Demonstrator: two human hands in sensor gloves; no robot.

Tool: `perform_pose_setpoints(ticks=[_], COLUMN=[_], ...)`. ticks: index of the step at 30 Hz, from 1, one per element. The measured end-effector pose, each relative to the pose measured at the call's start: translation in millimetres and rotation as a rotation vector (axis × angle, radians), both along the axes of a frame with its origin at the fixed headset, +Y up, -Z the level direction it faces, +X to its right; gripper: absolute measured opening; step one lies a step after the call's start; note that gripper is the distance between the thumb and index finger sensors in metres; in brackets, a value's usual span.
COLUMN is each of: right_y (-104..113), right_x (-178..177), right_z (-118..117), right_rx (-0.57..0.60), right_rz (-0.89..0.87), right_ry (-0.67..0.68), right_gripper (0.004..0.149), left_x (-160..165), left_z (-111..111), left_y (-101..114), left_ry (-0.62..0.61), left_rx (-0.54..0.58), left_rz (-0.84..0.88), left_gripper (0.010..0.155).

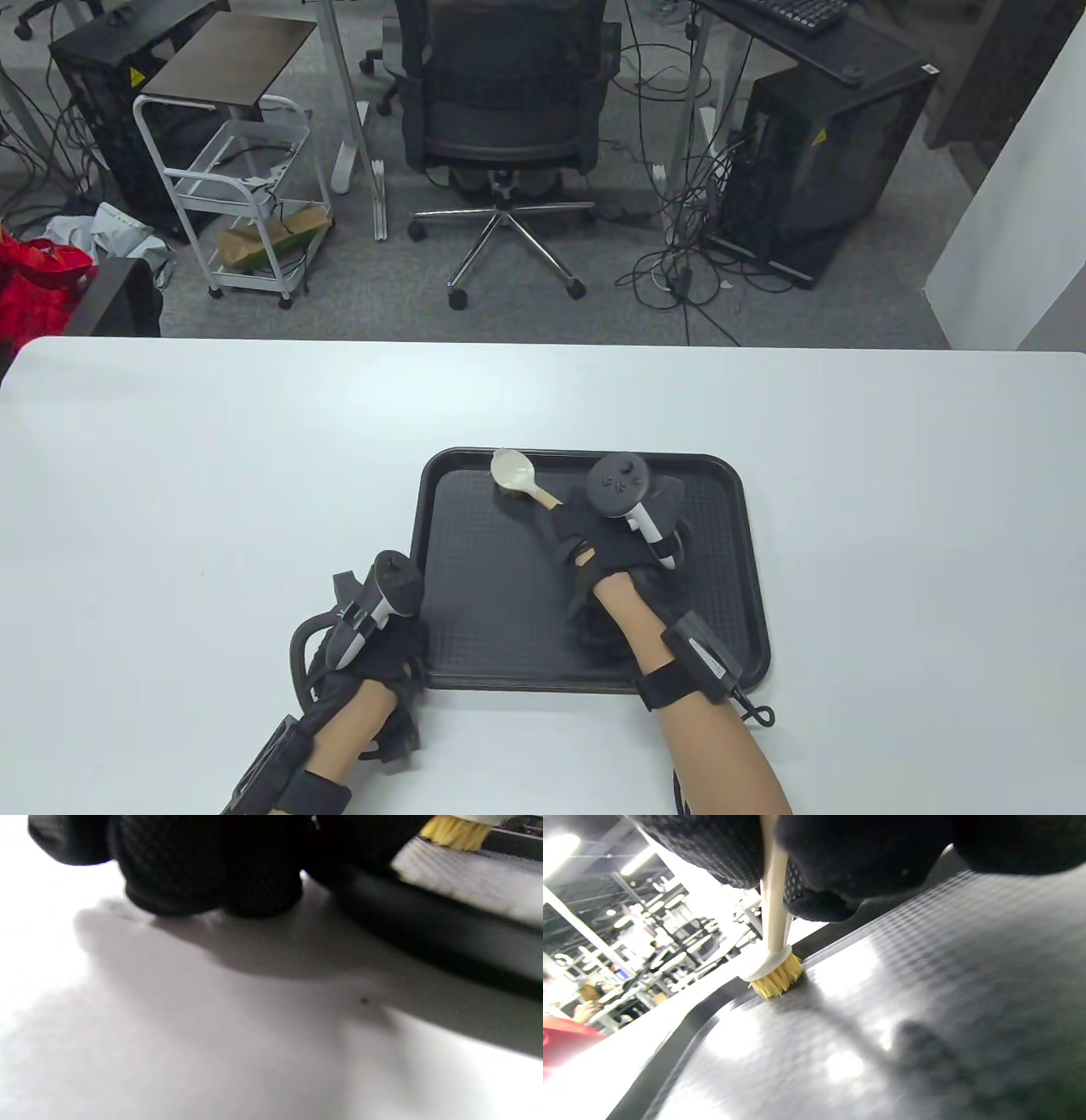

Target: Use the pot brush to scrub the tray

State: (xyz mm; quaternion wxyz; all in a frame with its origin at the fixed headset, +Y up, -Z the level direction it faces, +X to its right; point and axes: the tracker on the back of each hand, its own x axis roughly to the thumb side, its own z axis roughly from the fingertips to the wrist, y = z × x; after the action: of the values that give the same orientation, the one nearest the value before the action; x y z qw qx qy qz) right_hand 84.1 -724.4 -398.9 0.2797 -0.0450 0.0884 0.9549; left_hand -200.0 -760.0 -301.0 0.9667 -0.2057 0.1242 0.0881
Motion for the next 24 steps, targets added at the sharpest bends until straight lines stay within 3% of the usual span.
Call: perform_pose_setpoints(ticks=[9,24], right_y=[10.7,24.5], right_x=[58.1,153.1], right_z=[-6.6,1.1], right_rx=[-0.134,-0.219], right_rz=[0.014,0.063], right_ry=[-0.053,-0.227], right_gripper=[0.053,0.053], left_x=[-0.1,0.3], left_z=[-0.2,-0.1], left_y=[0.2,0.3], left_ry=[0.0,0.001], left_rx=[-0.003,-0.002], left_rz=[-0.001,-0.003], left_gripper=[0.06,0.06])
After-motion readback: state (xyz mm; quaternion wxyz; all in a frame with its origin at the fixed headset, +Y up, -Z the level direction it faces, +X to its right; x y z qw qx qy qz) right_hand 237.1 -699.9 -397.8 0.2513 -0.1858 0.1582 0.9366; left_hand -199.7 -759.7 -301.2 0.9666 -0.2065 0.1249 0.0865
